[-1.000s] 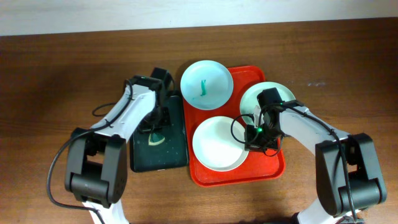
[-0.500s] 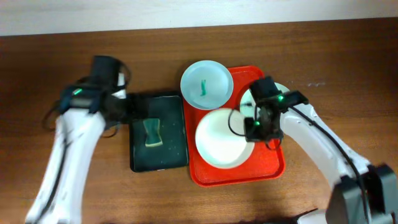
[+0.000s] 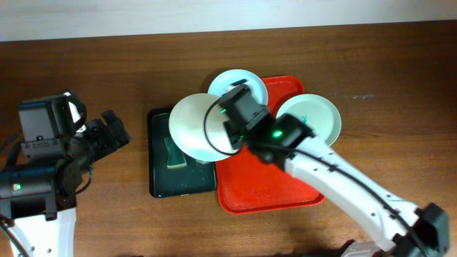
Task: Clean dirty plates on tray and stack at the side
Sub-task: 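Return the sponge to the black tray and lift the plate with the right gripper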
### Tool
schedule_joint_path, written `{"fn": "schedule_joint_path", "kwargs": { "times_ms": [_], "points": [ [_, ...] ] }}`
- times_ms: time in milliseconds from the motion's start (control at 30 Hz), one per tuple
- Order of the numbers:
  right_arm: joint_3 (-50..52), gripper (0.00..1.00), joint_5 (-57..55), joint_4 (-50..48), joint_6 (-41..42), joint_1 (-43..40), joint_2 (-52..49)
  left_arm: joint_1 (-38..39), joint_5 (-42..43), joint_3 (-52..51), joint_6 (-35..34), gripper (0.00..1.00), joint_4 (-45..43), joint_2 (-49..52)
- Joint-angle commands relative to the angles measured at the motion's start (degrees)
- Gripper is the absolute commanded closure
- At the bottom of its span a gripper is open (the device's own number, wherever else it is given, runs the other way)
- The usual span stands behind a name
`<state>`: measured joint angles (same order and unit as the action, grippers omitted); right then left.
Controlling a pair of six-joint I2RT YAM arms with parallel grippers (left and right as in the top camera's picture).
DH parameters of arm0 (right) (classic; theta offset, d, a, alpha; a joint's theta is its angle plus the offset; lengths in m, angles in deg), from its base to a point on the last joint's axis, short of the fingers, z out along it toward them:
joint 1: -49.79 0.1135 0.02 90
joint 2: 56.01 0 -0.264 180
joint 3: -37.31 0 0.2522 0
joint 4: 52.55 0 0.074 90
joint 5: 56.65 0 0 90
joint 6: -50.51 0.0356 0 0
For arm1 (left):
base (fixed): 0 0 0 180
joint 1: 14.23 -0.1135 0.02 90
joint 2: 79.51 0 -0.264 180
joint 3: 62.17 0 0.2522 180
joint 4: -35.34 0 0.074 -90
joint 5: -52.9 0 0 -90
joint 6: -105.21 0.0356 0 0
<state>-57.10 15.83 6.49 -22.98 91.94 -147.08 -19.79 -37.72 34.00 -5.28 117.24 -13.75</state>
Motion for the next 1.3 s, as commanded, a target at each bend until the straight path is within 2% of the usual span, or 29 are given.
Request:
{"fn": "schedule_joint_path", "kwargs": {
  "times_ms": [0, 300, 600, 1267],
  "points": [
    [-1.0, 0.96, -14.7, -2.2, 0.4, 5.0, -3.1, -0.2, -0.7, 0.6, 0.9, 0.0, 0.1, -0.4],
    [-1.0, 0.96, -37.5, -3.3, -1.0, 16.0, -3.3, -0.2, -0.7, 0.6, 0.9, 0.0, 0.1, -0.4],
    [-1.0, 0.96, -45.7, -3.1, -1.7, 23.1, -3.3, -0.2, -0.7, 0.6, 0.9, 0.0, 0.1, -0.4],
    [-1.0, 0.96, -46.4, -2.9, -1.7, 24.2, -3.3, -0.2, -0.7, 0.6, 0.9, 0.01, 0.1, -0.4]
  ]
}}
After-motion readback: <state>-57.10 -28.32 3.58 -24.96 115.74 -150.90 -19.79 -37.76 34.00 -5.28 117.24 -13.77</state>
